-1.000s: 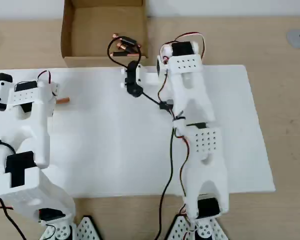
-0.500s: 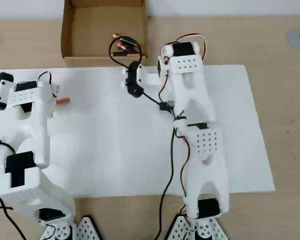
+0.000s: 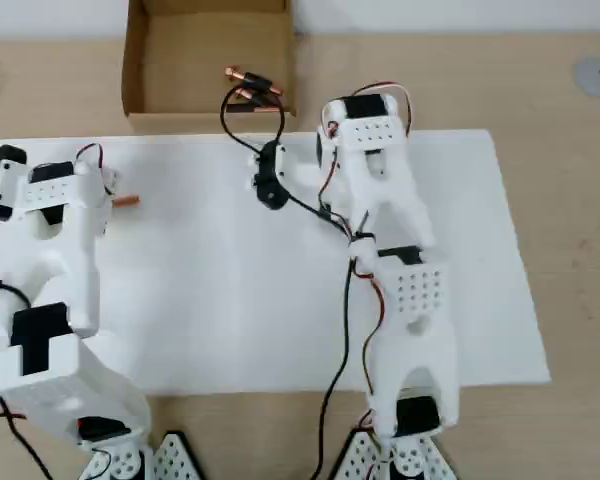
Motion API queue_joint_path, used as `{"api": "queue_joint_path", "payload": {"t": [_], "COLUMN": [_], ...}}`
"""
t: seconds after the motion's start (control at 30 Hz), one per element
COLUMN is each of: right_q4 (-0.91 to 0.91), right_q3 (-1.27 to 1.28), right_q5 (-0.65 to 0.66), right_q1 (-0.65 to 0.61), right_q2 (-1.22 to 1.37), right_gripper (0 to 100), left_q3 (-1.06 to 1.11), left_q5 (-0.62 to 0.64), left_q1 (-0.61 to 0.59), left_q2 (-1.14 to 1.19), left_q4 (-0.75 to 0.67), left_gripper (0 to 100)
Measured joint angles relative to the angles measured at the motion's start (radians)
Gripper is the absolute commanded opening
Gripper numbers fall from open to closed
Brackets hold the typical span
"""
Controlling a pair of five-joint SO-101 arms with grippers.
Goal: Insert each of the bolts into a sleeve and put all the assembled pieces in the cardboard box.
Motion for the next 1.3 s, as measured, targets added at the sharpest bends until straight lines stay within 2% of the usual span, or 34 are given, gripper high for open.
{"api": "queue_joint_path", "payload": {"t": [0.4,0.57,0.83,1.13,1.3], "right_q4": [-0.057,-0.071,-0.227,-0.285,-0.353], "right_q3": [0.068,0.083,0.227,0.304,0.399], "right_q5": [0.0,-0.055,-0.193,-0.239,-0.239], "right_q1": [-0.006,-0.017,-0.043,-0.046,-0.049], "right_q2": [-0.031,-0.034,-0.077,-0.127,-0.19], "right_gripper": [21.0,21.2,21.1,20.9,12.5], "left_q3": [0.0,0.0,0.0,0.0,0.0], "left_q5": [0.0,0.0,0.0,0.0,0.0], "left_q1": [0.002,0.002,0.002,0.002,0.002], "left_q2": [0.0,0.0,0.0,0.0,0.0], "left_q4": [0.0,0.0,0.002,0.002,0.002], "left_gripper": [7,7,7,7,7]}}
